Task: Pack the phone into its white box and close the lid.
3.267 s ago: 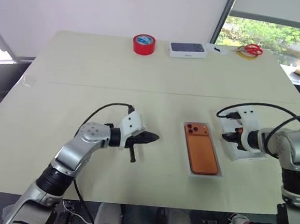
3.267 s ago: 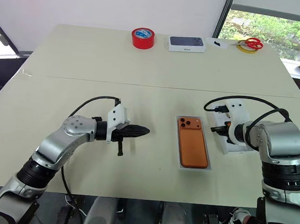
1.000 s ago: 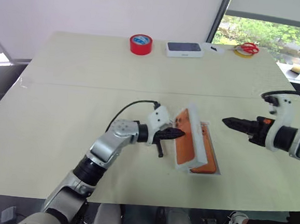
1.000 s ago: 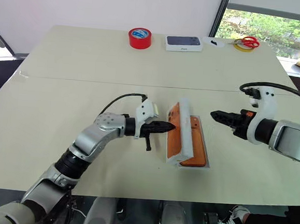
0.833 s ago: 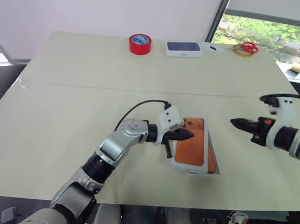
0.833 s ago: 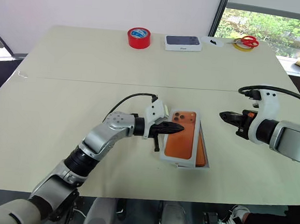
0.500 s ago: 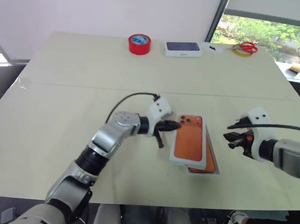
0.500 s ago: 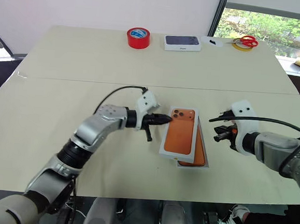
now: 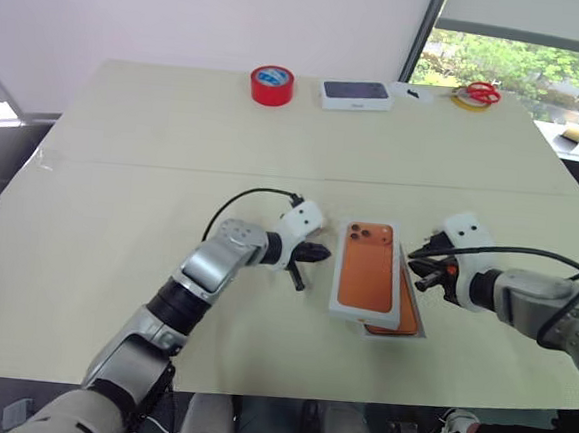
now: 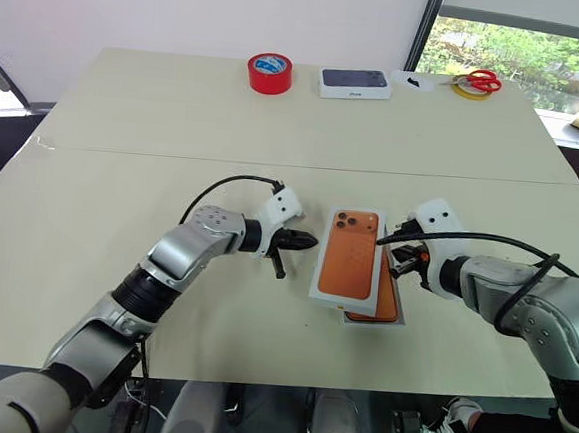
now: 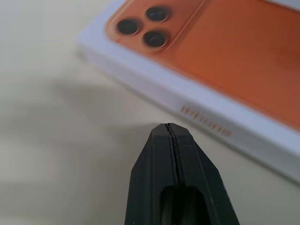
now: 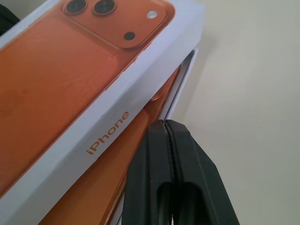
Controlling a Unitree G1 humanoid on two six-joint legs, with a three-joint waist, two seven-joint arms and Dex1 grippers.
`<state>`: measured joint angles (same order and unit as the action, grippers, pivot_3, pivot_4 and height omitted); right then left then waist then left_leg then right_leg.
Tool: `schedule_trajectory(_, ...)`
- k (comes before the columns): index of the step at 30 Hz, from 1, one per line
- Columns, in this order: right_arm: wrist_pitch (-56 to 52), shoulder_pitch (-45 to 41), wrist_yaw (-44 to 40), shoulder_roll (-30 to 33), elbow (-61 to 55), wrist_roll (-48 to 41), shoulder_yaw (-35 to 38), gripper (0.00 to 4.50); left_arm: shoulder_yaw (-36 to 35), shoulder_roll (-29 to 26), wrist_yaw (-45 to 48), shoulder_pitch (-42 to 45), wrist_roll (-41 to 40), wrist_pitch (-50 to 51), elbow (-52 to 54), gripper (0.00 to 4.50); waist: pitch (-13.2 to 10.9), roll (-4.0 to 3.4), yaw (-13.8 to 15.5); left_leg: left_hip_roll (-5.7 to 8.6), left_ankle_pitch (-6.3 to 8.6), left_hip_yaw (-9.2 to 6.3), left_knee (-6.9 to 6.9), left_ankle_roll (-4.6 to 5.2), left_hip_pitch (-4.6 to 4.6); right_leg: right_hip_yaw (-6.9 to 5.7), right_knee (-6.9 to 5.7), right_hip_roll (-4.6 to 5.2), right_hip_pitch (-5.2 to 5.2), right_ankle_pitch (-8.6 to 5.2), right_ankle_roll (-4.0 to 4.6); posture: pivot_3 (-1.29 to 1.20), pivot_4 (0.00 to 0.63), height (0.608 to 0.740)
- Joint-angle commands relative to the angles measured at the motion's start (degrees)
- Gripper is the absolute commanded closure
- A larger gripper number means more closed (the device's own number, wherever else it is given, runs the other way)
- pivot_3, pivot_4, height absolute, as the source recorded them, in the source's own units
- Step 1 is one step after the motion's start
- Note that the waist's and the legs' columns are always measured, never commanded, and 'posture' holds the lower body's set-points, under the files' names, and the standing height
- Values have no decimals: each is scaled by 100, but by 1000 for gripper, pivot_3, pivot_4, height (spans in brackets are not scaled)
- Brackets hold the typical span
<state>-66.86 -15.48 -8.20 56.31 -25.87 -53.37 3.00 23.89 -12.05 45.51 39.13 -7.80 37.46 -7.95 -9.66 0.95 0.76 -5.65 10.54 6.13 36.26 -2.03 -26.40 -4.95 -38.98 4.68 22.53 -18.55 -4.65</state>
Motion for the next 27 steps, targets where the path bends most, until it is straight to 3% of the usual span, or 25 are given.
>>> schedule_trajectory(1, -124, -183, -140, -65, -302, 162, 48, 4476, 102, 97, 134, 81, 8, -76, 135, 4500, 0, 0, -5, 0, 0, 0, -1, 0, 0, 0, 0, 0, 1, 0, 0, 0, 150, 730)
schedule_trajectory(15, -575, 244, -698, 26, -1019, 389, 381, 4476, 293, 66, 688, -162, -138, -94, 888, 4500, 0, -1, -2, 0, 0, -1, 1, 0, 1, 0, -1, 0, -2, 0, 1, 0, 150, 730)
schedule_trajectory(27, -526, 536, -940, -55, -901, 928, 519, 4476, 292, 312, 556, -60, -71, -35, 732, 4500, 0, -1, 3, 0, 0, -1, 1, 0, 1, 0, -2, 0, -2, 0, 0, 0, 150, 730)
